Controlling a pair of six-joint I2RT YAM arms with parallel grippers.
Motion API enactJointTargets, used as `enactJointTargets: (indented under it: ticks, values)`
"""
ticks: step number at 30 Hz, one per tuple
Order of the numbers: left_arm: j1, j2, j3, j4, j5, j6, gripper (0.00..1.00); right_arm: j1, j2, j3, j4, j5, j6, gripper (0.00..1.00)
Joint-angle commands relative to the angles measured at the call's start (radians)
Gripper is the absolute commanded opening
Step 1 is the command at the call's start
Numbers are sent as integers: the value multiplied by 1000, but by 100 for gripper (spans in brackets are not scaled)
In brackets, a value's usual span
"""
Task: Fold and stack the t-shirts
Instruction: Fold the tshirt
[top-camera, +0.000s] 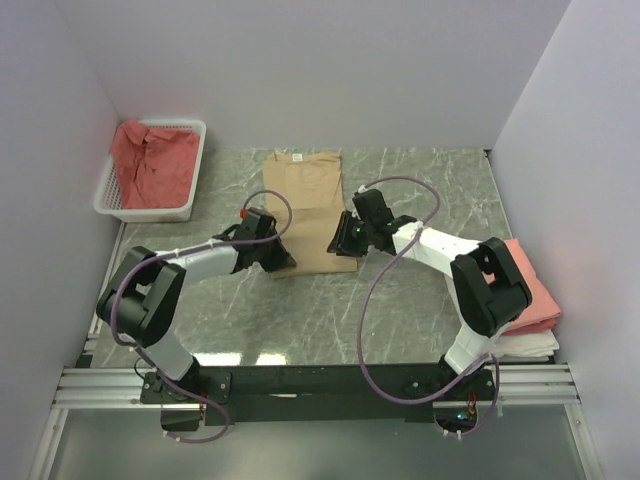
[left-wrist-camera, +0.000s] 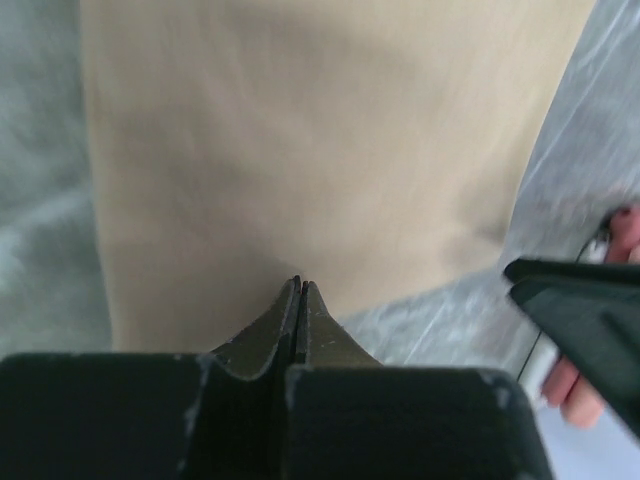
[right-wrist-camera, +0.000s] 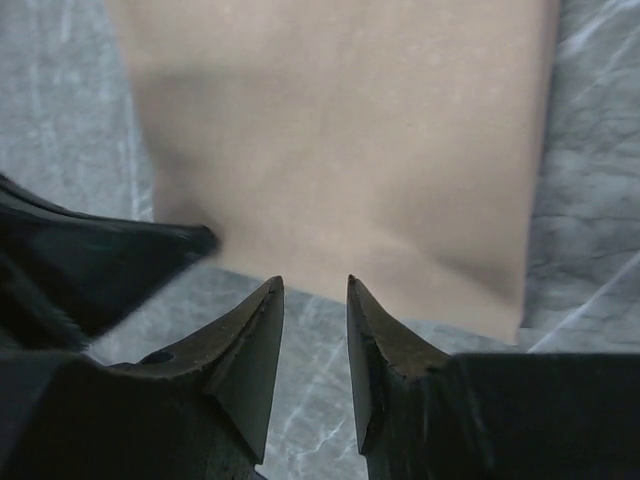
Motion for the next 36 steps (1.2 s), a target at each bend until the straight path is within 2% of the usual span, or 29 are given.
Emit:
enactJointTargets:
  ticks: [1, 11, 19, 29, 36]
  values:
    - [-16, -69, -54, 121, 27, -39, 1, 12, -56, -36, 111, -24, 39, 39]
    - [-17, -80, -145, 141, 9, -48, 1, -28, 19, -154, 174, -45, 68, 36]
    - [-8, -108, -212, 132, -28, -53, 1, -110, -23, -257, 189, -35, 85, 32]
    - [56, -207, -280, 94, -68, -27, 1, -158, -56, -342, 198, -75, 96, 30]
    - [62, -233, -309, 61, -63, -20, 1, -169, -119, -363, 206, -76, 96, 30]
